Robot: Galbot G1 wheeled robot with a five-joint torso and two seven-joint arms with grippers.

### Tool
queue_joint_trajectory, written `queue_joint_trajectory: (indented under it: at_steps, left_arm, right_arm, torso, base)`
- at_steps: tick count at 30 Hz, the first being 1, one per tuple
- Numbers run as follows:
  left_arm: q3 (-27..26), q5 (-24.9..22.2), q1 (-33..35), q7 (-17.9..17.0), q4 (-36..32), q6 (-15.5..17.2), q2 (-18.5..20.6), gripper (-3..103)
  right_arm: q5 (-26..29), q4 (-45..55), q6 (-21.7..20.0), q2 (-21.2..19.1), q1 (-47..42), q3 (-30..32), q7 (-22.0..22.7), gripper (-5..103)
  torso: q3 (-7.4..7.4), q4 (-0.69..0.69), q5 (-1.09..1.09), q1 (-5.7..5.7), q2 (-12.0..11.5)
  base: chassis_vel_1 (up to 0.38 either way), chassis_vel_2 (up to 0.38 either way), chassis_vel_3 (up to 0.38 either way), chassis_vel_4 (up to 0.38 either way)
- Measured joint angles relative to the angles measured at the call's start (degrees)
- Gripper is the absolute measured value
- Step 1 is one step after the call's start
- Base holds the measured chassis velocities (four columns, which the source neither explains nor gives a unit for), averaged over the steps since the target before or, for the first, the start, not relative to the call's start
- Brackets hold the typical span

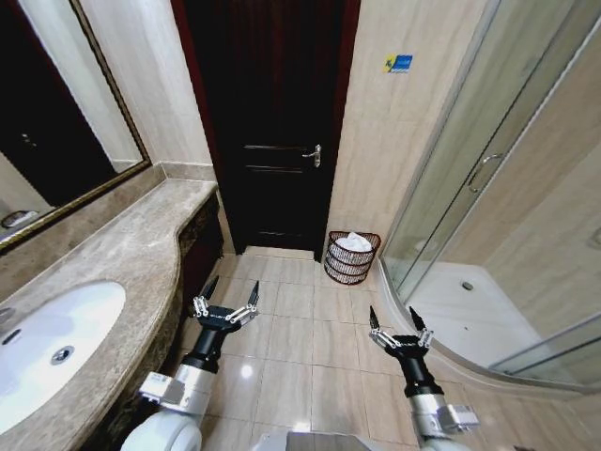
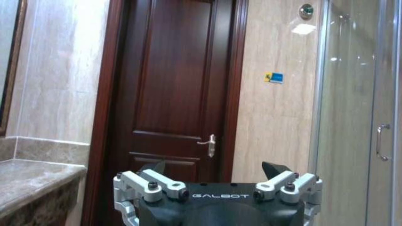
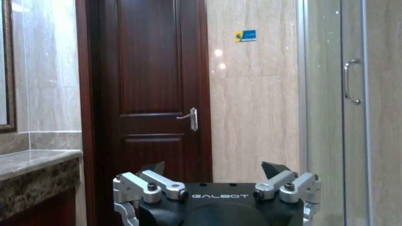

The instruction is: Discard the used towel into the hamper.

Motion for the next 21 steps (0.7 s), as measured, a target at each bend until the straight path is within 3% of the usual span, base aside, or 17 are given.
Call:
queue_joint_trajectory:
  at_steps: [21]
  left_arm:
    - [0.0,0.0,0.0,0.0,0.0,0.0,0.0,100]
  right_arm:
    - [0.0,0.0,0.0,0.0,0.0,0.0,0.0,100]
  torso:
    - [0.0,-0.01,0.0,0.0,0.0]
  base:
    - [-0.02,-0.022,0.017,0.014]
